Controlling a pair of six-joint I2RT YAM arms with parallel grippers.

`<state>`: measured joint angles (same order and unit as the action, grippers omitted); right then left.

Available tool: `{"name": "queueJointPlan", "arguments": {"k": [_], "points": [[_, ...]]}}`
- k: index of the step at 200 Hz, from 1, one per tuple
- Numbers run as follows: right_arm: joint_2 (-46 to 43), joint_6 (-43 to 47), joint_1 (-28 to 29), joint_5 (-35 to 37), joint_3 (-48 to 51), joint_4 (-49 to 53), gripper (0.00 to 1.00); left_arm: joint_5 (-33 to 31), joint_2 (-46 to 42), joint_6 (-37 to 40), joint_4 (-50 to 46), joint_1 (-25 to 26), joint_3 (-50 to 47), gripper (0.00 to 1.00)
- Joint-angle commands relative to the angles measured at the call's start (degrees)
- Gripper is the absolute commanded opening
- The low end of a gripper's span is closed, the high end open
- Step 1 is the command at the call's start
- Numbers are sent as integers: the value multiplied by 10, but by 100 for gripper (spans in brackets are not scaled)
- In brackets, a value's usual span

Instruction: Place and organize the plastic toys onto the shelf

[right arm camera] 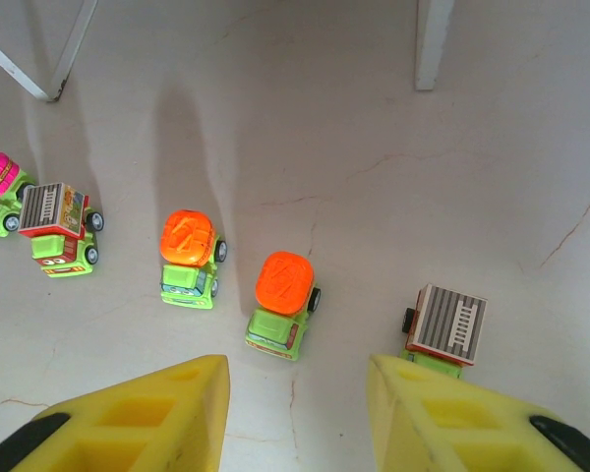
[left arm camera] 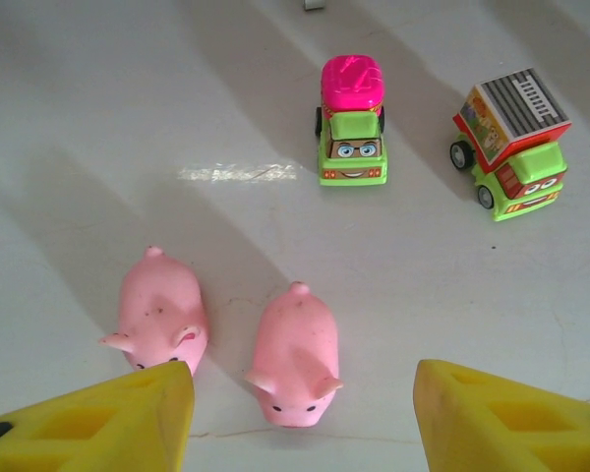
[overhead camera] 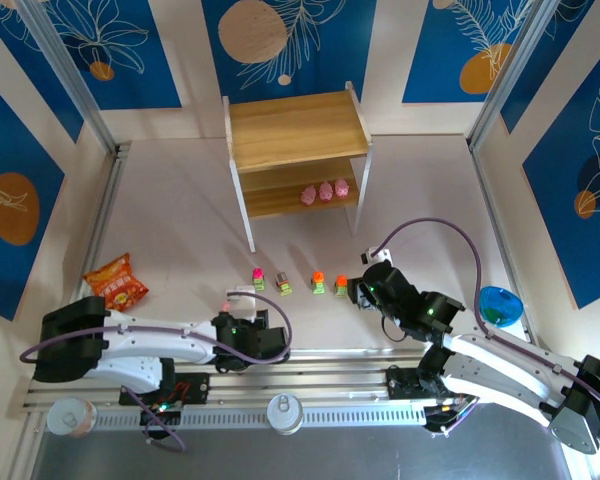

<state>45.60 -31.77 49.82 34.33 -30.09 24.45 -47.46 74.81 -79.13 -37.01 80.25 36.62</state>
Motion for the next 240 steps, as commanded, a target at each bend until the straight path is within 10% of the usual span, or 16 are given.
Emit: {"name": "queueJointPlan", "arguments": {"k": [1, 240], "points": [[1, 3, 4, 8, -1, -2, 41, 14, -13, -1, 25, -8, -18, 61], [5, 3, 6, 10, -1, -4, 38, 97, 63, 65, 151, -84, -57, 55]]}}
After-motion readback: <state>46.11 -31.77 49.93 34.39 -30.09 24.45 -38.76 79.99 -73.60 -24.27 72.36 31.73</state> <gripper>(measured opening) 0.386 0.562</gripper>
